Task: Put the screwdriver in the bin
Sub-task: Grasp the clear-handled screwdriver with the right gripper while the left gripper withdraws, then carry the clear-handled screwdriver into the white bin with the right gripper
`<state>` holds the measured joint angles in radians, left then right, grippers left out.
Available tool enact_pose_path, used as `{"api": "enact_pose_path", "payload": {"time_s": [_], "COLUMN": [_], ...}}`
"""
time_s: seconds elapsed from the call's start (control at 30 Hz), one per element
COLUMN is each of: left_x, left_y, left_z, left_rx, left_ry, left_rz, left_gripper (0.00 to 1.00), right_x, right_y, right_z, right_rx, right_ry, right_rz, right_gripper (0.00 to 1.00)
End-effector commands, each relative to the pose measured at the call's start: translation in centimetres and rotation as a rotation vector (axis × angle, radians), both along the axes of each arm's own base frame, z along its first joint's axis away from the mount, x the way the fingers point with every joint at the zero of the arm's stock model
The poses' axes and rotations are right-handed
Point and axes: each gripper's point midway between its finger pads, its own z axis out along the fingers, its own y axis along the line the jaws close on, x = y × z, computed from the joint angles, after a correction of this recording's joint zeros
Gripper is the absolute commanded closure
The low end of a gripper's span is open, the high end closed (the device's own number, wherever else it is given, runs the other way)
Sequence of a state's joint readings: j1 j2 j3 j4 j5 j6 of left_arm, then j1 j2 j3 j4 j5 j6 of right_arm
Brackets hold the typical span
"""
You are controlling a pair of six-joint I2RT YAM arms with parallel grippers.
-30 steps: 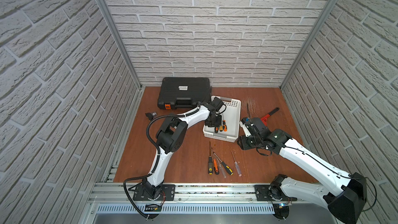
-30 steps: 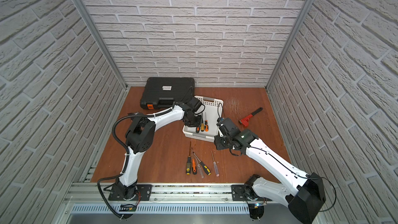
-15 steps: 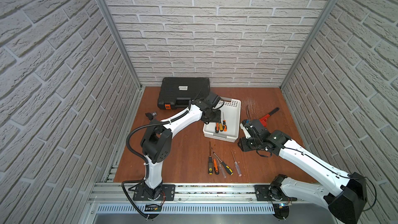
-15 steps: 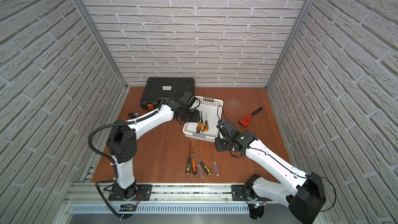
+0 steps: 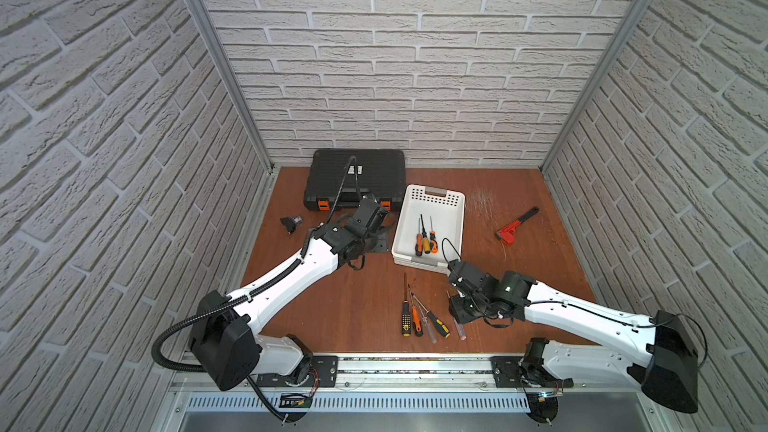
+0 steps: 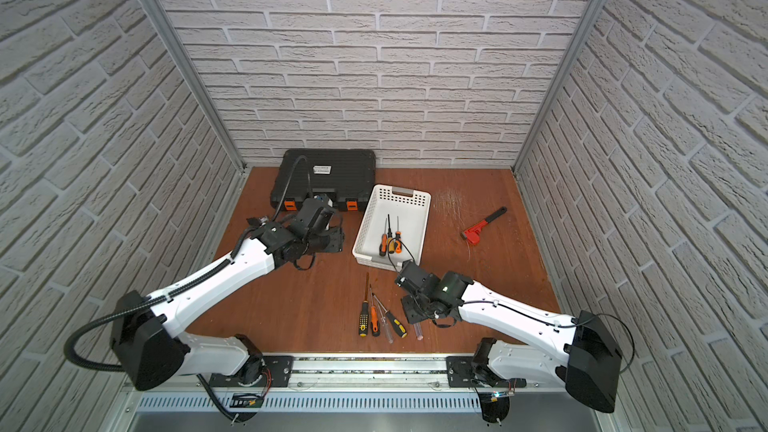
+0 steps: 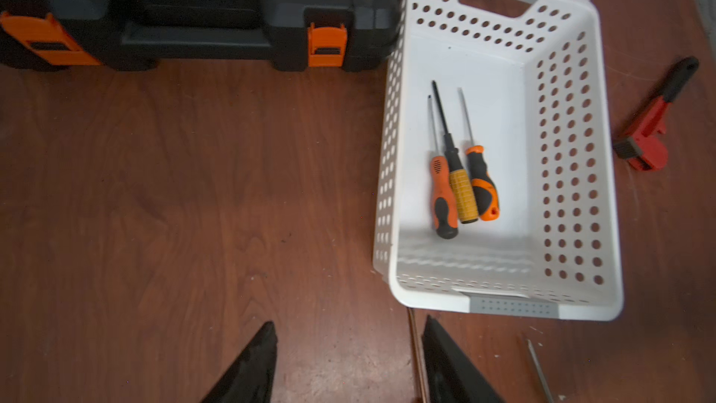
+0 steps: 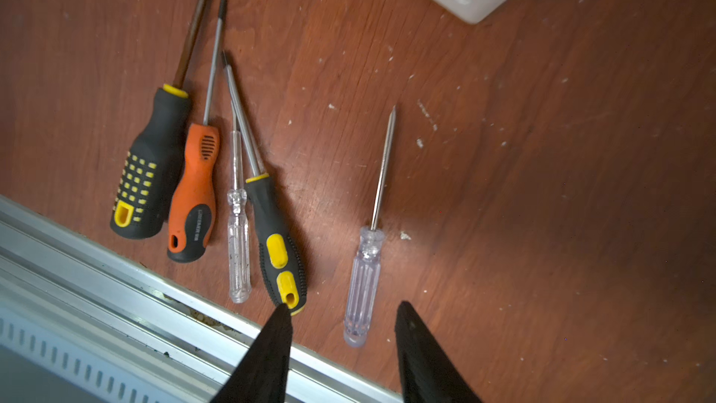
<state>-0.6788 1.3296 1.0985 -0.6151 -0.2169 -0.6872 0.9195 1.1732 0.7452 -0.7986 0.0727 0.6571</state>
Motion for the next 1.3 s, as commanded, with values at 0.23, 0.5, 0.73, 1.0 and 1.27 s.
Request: {"api": "enact_pose_path", "payload": {"time_s": [0.23, 0.5, 0.73, 1.0, 1.27], "left_x": [-0.5, -0.3, -0.4, -0.5, -0.3], "left_y": [3.3, 4.0, 4.8, 5.2, 5.2], "left_z": [-2.1, -2.6, -2.9, -2.7, -2.6], "left_rx": [0.036, 0.030, 0.055, 0.043, 0.041], "left_ry": [0.021, 0.041, 0.062, 0.053, 0.048], "left_rz": [0.117, 0.131, 0.128, 0.141, 0.143], "left_gripper": [0.39, 0.39, 0.39, 0.39, 0.39], "right_x": [0.1, 0.1, -0.3, -0.7, -0.9], "right_y": [-0.7, -0.3, -1.1, -1.7, -3.9], "right_z": [-3.5, -5.1, -6.9, -7.5, -7.2], "right_rx": [-0.095, -0.115, -0.150, -0.137, -0.065], "right_ry": [0.006, 0.039, 0.073, 0.101, 0.123], "right_rz": [-0.097, -0.090, -0.110, -0.144, -0.261], "right_gripper": [0.55, 0.60, 0.68, 0.82, 0.94]}}
